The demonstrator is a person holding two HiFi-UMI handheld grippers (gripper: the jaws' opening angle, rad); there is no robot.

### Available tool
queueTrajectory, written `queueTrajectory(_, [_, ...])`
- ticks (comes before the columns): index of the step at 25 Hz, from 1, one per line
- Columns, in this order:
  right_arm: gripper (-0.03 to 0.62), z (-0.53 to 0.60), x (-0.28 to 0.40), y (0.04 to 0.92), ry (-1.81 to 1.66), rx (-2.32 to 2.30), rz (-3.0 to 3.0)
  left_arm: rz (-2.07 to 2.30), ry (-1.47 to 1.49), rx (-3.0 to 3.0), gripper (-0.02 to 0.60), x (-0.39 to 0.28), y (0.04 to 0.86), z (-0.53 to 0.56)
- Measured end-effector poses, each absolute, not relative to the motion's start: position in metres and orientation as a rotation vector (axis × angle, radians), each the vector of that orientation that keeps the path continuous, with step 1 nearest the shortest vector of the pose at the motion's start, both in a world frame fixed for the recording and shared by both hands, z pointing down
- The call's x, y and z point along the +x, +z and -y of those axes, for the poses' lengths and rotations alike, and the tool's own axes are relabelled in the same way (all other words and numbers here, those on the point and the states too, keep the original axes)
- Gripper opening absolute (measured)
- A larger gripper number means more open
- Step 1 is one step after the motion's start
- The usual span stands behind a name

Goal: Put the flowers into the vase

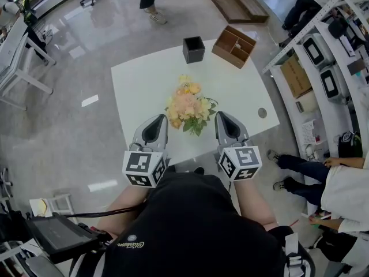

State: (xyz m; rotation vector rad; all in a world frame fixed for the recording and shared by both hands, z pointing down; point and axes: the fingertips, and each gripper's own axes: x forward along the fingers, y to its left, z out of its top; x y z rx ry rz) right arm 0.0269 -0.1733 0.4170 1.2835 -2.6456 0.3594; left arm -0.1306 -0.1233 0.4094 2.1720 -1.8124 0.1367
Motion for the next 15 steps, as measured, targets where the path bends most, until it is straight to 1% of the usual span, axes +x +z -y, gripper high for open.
queueTrajectory(15, [-0.002,0.1717,0.0276,0.4212,0.365,1.266,2.642,1.833,0.145,2.172,0.006,-0.1310,0.4098,0.1245])
